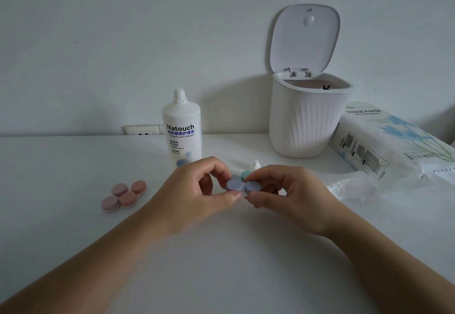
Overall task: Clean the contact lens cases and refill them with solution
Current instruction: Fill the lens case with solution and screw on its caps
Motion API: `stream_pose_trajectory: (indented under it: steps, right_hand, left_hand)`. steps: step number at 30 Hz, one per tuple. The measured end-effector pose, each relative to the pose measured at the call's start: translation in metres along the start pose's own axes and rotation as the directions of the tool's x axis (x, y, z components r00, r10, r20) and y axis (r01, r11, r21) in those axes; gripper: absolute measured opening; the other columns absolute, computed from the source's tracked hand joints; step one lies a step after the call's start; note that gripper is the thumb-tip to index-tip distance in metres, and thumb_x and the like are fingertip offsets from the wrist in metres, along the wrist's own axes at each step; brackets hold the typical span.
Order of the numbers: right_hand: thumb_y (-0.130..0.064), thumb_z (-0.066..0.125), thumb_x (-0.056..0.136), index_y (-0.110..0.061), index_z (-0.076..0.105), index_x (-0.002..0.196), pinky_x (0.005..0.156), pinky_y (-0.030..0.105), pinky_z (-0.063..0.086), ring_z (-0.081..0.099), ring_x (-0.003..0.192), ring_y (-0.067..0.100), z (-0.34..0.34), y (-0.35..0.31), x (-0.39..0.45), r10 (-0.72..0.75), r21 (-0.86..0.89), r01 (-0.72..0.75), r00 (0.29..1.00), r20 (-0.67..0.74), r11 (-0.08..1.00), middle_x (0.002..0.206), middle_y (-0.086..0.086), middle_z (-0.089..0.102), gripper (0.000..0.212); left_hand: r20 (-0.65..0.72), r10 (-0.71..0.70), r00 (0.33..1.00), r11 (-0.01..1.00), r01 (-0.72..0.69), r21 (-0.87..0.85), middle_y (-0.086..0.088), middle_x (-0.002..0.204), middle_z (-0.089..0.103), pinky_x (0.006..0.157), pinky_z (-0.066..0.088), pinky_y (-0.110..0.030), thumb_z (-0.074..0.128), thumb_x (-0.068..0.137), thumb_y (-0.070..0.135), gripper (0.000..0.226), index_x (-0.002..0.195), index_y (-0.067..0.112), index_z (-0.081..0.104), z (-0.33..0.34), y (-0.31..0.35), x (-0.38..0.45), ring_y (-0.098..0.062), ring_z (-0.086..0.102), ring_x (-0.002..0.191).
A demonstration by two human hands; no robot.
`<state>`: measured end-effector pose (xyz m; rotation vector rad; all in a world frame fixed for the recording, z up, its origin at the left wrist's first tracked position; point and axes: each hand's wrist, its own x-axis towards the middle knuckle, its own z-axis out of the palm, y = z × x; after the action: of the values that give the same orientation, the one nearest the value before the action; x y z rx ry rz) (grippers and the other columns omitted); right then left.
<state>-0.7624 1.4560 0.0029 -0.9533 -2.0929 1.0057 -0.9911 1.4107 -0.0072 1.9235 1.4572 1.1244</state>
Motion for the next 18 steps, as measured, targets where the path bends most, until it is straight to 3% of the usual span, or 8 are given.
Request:
stream_pose_trajectory:
  steps: [2, 5, 7, 9, 13, 15, 18]
  right_hand:
    - [-0.020, 0.081, 0.084, -0.030, 0.075, 0.100, 0.079, 0.035, 0.056, 0.071, 0.077, 0.015, 0.0003, 0.0001, -0.0001, -0.005, 0.003, 0.005, 1.000, 0.002, 1.000, 0.084, -0.006, 0.076, 0.020]
    - [-0.018, 0.081, 0.085, -0.030, 0.075, 0.098, 0.077, 0.035, 0.057, 0.071, 0.076, 0.017, 0.0002, 0.0001, -0.0006, -0.009, 0.024, 0.009, 1.000, 0.004, 1.000, 0.083, -0.005, 0.076, 0.019]
    - [-0.019, 0.080, 0.085, -0.029, 0.075, 0.100, 0.078, 0.034, 0.057, 0.071, 0.075, 0.016, -0.0004, 0.0000, -0.0009, -0.010, 0.023, 0.010, 1.000, 0.007, 1.000, 0.082, -0.006, 0.076, 0.019]
    - [-0.019, 0.080, 0.085, -0.028, 0.075, 0.101, 0.077, 0.034, 0.057, 0.071, 0.075, 0.016, -0.0004, -0.0006, -0.0012, -0.013, 0.018, 0.013, 1.000, 0.007, 1.000, 0.082, -0.005, 0.076, 0.020]
    - [-0.019, 0.081, 0.084, -0.025, 0.075, 0.103, 0.079, 0.037, 0.056, 0.071, 0.076, 0.015, 0.0007, -0.0019, -0.0007, -0.003, 0.015, 0.003, 1.000, 0.003, 1.000, 0.082, -0.005, 0.076, 0.021]
    - [-0.018, 0.081, 0.084, -0.025, 0.076, 0.102, 0.079, 0.037, 0.056, 0.071, 0.077, 0.015, 0.0005, -0.0020, -0.0008, 0.001, 0.009, -0.001, 1.000, 0.007, 1.000, 0.084, -0.005, 0.076, 0.020]
    - [-0.017, 0.080, 0.085, -0.025, 0.076, 0.101, 0.077, 0.031, 0.056, 0.070, 0.076, 0.014, -0.0002, -0.0018, -0.0011, -0.002, 0.008, 0.002, 1.000, 0.010, 1.000, 0.083, -0.006, 0.076, 0.019]
  left_hand:
    - [0.040, 0.013, 0.999, 1.000, -0.012, -0.019, 0.012, 0.074, 0.062, 0.057, 0.043, -0.022, 0.071, 0.076, 0.048, 0.025, 0.098, 0.037, 0.070, -0.0006, 0.0015, -0.0010, -0.021, 0.051, 0.064]
    - [0.112, 0.003, 0.994, 0.997, 0.005, -0.072, 0.014, 0.102, 0.066, 0.065, 0.047, -0.021, 0.067, 0.074, 0.051, 0.043, 0.117, 0.045, 0.069, 0.0001, 0.0018, -0.0022, -0.009, 0.051, 0.066]
    - [0.104, -0.016, 0.994, 0.998, 0.022, -0.061, 0.019, 0.103, 0.064, 0.062, 0.046, -0.018, 0.071, 0.071, 0.057, 0.052, 0.122, 0.046, 0.065, 0.0012, 0.0008, -0.0021, -0.002, 0.047, 0.063]
    - [0.059, -0.020, 0.998, 0.999, 0.022, -0.046, 0.019, 0.096, 0.065, 0.057, 0.044, -0.019, 0.075, 0.067, 0.060, 0.048, 0.111, 0.041, 0.067, 0.0015, 0.0010, -0.0013, -0.003, 0.045, 0.060]
    - [0.010, -0.001, 1.000, 1.000, 0.001, -0.006, 0.004, 0.065, 0.056, 0.053, 0.038, -0.024, 0.072, 0.070, 0.057, 0.036, 0.093, 0.030, 0.066, -0.0001, 0.0008, -0.0009, -0.016, 0.043, 0.055]
    - [0.055, 0.013, 0.998, 1.000, -0.013, -0.008, 0.008, 0.073, 0.061, 0.056, 0.042, -0.024, 0.066, 0.074, 0.054, 0.030, 0.099, 0.037, 0.070, -0.0005, 0.0027, -0.0021, -0.021, 0.048, 0.061]
    - [0.112, -0.002, 0.994, 0.999, 0.008, -0.049, 0.021, 0.098, 0.064, 0.062, 0.046, -0.019, 0.066, 0.073, 0.054, 0.046, 0.118, 0.047, 0.067, 0.0002, 0.0035, -0.0029, -0.007, 0.049, 0.064]
